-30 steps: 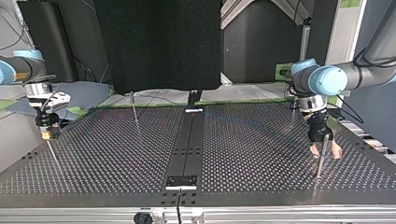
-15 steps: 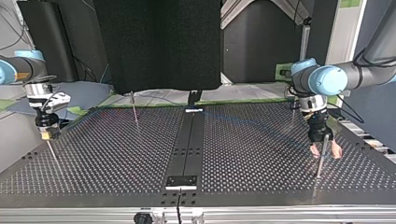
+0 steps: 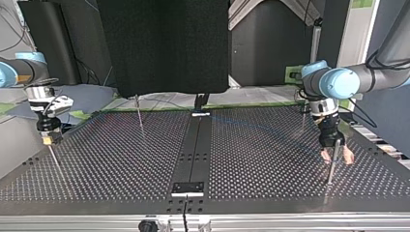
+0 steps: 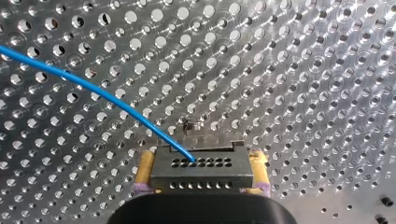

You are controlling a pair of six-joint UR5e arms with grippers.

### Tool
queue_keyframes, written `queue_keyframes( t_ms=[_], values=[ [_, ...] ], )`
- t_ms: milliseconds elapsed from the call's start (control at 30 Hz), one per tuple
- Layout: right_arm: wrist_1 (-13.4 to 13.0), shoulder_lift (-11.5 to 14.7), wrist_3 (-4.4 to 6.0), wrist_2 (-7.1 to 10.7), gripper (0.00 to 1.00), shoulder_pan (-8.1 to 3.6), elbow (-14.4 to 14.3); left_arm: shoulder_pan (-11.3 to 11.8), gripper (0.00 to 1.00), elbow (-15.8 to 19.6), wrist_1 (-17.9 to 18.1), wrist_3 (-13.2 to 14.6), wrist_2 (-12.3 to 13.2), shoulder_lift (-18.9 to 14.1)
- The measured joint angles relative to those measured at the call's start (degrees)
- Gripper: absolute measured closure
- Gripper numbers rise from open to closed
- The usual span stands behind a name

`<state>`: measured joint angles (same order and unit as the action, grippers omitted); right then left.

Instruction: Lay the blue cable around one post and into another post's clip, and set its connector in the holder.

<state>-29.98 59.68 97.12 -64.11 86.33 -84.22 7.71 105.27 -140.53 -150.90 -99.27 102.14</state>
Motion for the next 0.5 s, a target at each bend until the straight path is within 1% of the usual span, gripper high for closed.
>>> queue_keyframes(
  t_ms=[467,500],
  values=[
    [-0.42,-0.13,0.19,0.12,1.00,0.00,-0.02,-0.01,0.00,0.00,-0.02,0.00,-0.05,-0.02],
    [-0.44,-0.13,0.17,0.12,0.88,0.01,-0.02,-0.01,0.00,0.00,-0.02,0.00,-0.04,-0.01]
  ],
)
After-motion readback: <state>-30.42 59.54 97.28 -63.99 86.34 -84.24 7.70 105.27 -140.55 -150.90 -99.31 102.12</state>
